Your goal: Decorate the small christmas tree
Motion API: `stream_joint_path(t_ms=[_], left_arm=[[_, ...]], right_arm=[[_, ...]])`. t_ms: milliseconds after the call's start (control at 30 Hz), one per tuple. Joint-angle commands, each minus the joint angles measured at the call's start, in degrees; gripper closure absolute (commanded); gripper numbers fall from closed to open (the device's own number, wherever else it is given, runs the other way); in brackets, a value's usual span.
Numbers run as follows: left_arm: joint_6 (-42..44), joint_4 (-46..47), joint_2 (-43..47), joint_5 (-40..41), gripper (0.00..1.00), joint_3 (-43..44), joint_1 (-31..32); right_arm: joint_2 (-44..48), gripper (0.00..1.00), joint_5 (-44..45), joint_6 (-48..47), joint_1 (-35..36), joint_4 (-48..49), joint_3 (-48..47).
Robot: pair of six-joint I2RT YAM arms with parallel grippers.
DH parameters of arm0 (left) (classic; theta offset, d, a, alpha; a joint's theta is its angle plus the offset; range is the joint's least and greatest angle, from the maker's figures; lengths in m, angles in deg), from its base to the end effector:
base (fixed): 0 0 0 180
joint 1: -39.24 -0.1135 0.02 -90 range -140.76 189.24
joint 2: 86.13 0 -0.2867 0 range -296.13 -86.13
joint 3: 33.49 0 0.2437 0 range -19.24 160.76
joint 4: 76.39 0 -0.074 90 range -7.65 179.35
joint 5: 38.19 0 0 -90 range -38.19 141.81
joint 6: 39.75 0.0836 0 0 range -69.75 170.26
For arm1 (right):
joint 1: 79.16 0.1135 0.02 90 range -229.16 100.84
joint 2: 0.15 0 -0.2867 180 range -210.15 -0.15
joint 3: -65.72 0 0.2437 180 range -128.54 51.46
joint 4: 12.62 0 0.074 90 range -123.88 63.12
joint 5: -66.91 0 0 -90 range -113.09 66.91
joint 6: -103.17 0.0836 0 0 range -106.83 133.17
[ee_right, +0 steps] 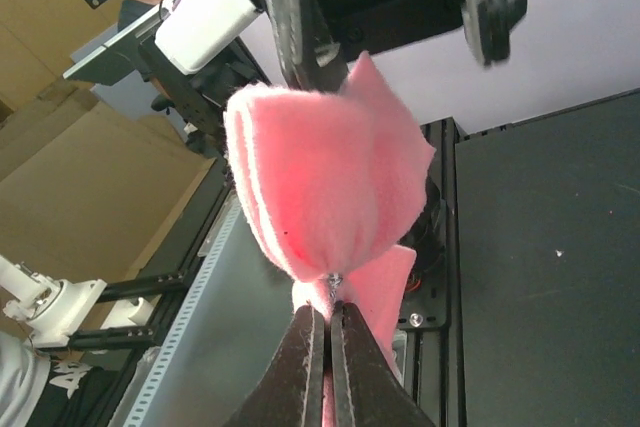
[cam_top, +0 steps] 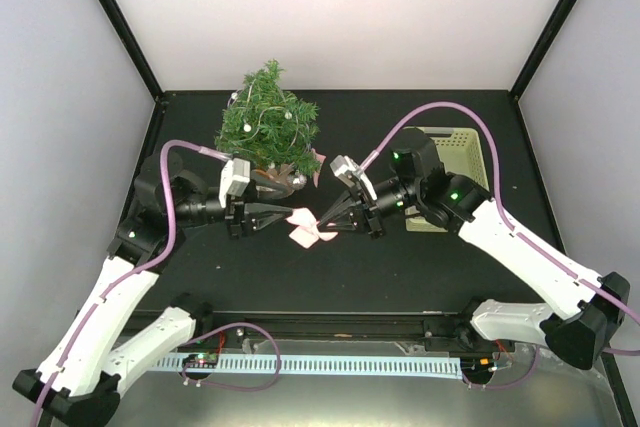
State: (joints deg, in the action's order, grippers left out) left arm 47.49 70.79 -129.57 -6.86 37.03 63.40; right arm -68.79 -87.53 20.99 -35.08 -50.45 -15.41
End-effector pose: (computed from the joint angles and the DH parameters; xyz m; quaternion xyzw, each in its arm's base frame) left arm 0.1037 -0.1248 0.4098 0.4430 0.5743 -0.4895 0.4842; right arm 0.1293 0.2302 0.3861 -0.4934 0.5906 0.6031 0.2097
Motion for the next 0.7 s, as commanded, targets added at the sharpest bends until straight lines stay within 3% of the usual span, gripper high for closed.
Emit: stream_joint_path(t_ms=[0,133,367,533,567,633,667], left_arm=[[-1.4,2.4,-1.6,-7.4,0.59,1.2,0.2],[-2.5,3.5,-2.2,-8.7,0.70,0.6,0.3],[-1.9,2.8,-2.3,-5.9,0.98,0.4,0.3],[-1.9,2.4,-2.0,-2.9,0.99,0.9,0.3],[-1.5,2.2,-2.0,-2.6,0.93,1.0,0.3],[-0.2,1.1,-1.5,-1.6,0.67,1.2,0.3],[0.4,1.0,-1.2,-2.0,0.59,1.1,0.3]], right_arm=[[-1.1,0.99,-0.3,-0.5,0.5,-0.8,-1.9],[-2.4,0.99,-0.1,-0.6,0.4,-1.5,-2.2],[-2.0,0.99,1.9,-1.3,0.5,-1.6,-1.9],[-1.4,0.99,3.3,-1.1,0.5,-1.1,-1.2],[-1.1,0.99,3.9,-0.8,0.4,-0.7,-0.8],[-0.5,0.99,4.1,-0.2,0.4,0.1,0.0],[-0.3,0.99,3.8,0.1,0.5,0.5,0.1]])
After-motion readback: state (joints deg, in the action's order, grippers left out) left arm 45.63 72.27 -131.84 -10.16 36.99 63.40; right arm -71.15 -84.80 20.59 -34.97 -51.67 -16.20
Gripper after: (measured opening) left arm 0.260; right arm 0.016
